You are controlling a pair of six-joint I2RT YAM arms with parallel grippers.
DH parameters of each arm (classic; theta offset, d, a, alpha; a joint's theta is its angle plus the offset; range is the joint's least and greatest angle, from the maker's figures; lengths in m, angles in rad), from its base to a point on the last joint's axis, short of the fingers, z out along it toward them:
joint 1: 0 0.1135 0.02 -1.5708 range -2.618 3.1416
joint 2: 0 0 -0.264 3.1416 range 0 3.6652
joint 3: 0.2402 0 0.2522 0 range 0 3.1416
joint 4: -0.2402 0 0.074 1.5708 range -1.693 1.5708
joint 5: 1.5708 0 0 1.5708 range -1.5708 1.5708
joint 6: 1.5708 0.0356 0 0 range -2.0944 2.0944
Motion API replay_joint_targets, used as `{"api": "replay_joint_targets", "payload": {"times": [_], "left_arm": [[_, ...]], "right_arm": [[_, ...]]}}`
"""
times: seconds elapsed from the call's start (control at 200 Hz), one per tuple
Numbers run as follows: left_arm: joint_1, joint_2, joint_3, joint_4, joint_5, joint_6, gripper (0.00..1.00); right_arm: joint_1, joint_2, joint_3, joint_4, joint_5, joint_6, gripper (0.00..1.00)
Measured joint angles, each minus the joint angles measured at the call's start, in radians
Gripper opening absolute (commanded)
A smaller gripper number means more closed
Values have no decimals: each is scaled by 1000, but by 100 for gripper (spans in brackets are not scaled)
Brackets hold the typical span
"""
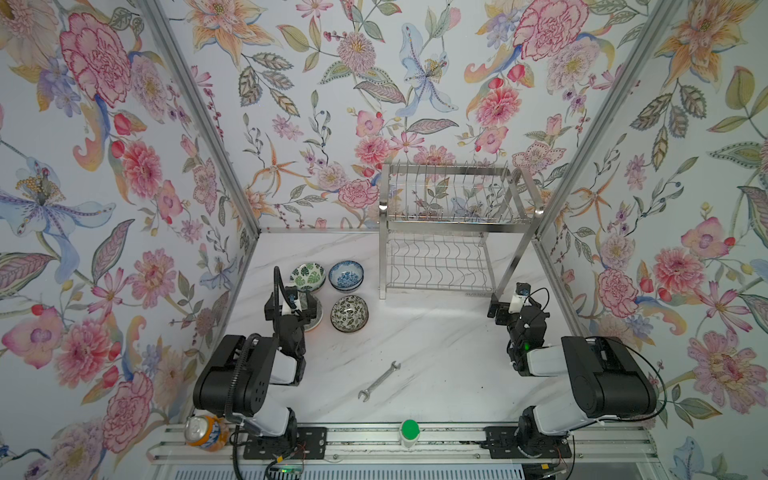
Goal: Load bowls into a dish rack
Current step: Pick up the bowl.
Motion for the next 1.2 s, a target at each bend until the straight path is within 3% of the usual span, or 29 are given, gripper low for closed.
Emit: {"api": "replay_joint_targets", "payload": {"times": [0.48, 0.661, 0.796, 0.936, 1.201], "left_arm": [[1, -13, 2, -16, -4, -1, 99], [-2, -289, -4, -168, -39, -13, 99], [-41, -524, 59, -408, -114, -38, 99], [-102, -661, 218, -761, -166, -81, 99], [-119, -674, 575, -1355, -132, -169, 99]], "right_arm": [[0, -11, 4, -27, 6, 0, 99], [18, -251, 72, -265, 41, 3, 99], [105, -453, 132, -460, 98, 3, 99], [203, -577, 208, -710, 141, 20, 99], [237, -545, 559, -1235, 105, 86, 99]]}}
